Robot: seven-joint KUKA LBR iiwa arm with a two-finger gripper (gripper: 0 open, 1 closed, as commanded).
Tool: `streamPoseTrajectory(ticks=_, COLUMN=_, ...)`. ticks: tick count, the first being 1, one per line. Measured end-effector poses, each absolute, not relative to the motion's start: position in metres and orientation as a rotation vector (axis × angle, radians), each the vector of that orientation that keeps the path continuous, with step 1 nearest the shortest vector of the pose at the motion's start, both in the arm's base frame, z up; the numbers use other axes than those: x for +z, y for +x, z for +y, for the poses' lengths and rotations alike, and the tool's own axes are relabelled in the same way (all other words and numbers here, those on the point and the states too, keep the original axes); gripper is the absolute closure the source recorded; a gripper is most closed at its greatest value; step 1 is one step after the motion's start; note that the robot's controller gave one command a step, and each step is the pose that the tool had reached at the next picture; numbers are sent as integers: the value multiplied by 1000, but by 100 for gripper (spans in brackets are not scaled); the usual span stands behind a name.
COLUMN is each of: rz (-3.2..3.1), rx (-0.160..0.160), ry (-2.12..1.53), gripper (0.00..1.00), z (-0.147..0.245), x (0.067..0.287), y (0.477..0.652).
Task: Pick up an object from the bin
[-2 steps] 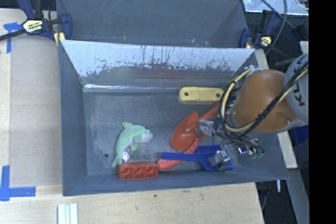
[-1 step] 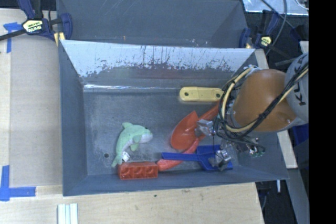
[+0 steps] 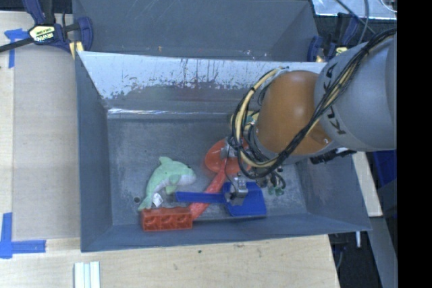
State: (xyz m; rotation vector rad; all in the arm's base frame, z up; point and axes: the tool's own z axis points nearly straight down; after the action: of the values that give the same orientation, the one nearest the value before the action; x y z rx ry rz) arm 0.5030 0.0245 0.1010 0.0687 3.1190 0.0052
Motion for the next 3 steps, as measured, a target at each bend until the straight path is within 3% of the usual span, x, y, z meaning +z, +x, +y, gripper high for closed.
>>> streamPoseTrajectory(ticks=1, rz=3115, rx=-3, ry=-226, gripper=100, z=8, x=71, y=494)
streamPoseTrajectory(ticks=3, rz=3114, rx=-3, ry=-226, gripper=100, z=8, x=73, y=494)
